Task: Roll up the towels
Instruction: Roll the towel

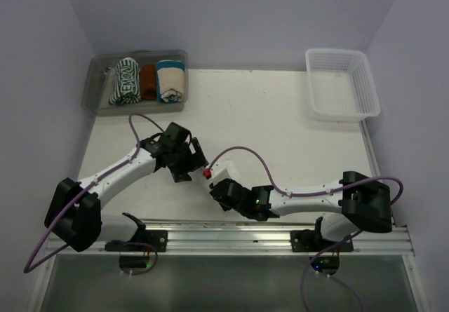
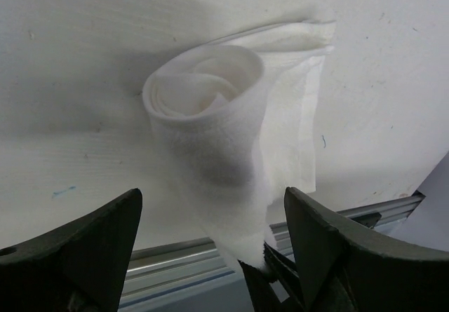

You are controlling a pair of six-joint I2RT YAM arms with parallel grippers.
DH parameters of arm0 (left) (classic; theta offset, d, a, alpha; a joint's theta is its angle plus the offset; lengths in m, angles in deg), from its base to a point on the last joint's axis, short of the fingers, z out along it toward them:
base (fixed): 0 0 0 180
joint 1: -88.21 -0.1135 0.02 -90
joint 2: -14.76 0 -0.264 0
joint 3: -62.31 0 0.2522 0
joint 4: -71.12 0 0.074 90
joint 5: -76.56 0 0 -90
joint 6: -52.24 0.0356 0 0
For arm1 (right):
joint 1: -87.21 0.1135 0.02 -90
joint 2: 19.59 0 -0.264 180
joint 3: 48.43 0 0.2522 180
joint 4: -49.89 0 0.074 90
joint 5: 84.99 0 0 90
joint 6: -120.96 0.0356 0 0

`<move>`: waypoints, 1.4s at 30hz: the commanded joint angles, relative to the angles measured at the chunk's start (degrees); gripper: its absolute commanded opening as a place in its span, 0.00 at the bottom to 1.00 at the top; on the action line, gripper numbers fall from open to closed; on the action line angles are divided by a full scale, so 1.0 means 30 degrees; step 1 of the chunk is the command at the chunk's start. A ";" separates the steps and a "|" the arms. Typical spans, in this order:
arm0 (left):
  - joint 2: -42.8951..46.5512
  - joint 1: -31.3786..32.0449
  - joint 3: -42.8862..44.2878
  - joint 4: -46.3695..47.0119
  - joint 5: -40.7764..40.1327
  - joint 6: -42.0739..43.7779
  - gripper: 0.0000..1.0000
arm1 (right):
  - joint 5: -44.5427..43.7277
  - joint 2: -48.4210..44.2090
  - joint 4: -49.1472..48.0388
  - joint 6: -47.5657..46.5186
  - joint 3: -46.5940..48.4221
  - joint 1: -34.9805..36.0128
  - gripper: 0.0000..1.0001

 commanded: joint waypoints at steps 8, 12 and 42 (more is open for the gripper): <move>0.1523 -0.0073 -0.1403 0.3074 0.0445 0.1147 0.86 | 0.8222 -0.1243 -0.4856 0.3030 -0.2410 -0.3044 0.00; 0.2021 -0.0073 -0.1989 0.3835 0.0385 0.1529 0.86 | 1.0277 -0.1829 -0.5883 0.3852 -0.3057 -0.4392 0.00; -0.1753 0.0747 -0.2373 0.8758 0.0443 0.2554 0.60 | 1.7458 0.2240 -1.8304 1.0562 -0.9472 -1.0341 0.00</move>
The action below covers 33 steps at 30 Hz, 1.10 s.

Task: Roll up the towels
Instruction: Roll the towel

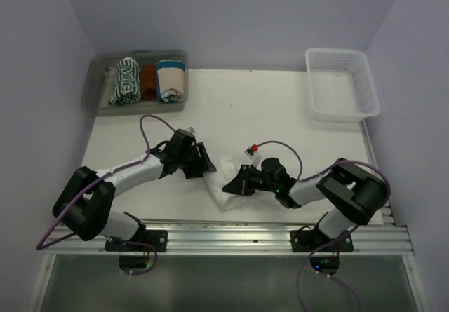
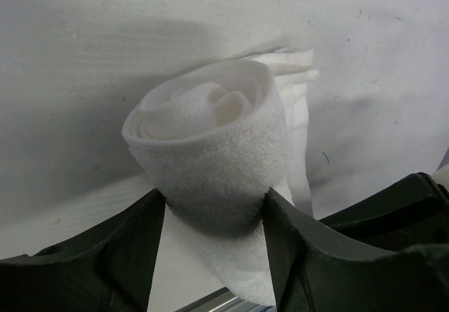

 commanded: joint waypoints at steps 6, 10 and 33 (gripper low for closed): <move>-0.1723 0.0618 0.2077 -0.0010 -0.0790 0.0515 0.55 | 0.0782 0.1773 -0.1706 0.0742 -0.0615 -0.0339 0.00; -0.2544 0.0647 0.3071 -0.1443 -0.1259 0.0398 0.49 | 0.0376 0.1248 -0.0422 -0.0045 -0.0118 -0.0339 0.11; -0.3191 0.0735 0.4774 -0.4612 -0.1611 -0.0423 0.39 | -2.0307 -0.3182 2.4397 -1.0038 1.2766 1.0582 0.63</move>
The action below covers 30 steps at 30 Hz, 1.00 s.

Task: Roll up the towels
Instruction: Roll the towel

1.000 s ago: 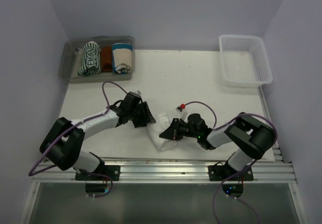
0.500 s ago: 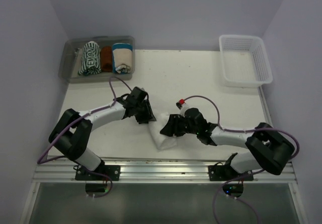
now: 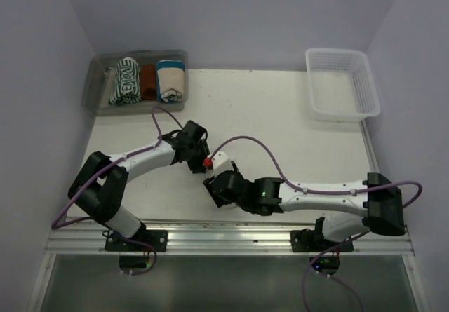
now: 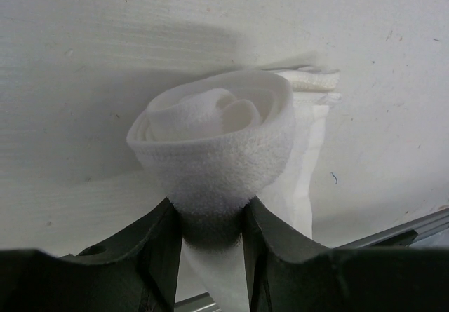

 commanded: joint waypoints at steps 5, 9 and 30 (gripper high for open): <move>0.0299 0.0109 0.0637 -0.1130 -0.0547 -0.0037 0.40 | -0.6096 0.3995 0.3527 -0.2327 0.3376 0.2872 0.64; 0.0416 0.0109 0.0666 -0.1160 -0.0548 -0.0037 0.40 | -0.6569 0.5404 0.3676 -0.2154 0.3731 0.3108 0.67; 0.1352 -0.0154 0.1633 -0.1687 -0.0633 0.0725 0.80 | -0.5018 0.5467 0.2417 0.3968 0.0216 0.2524 0.00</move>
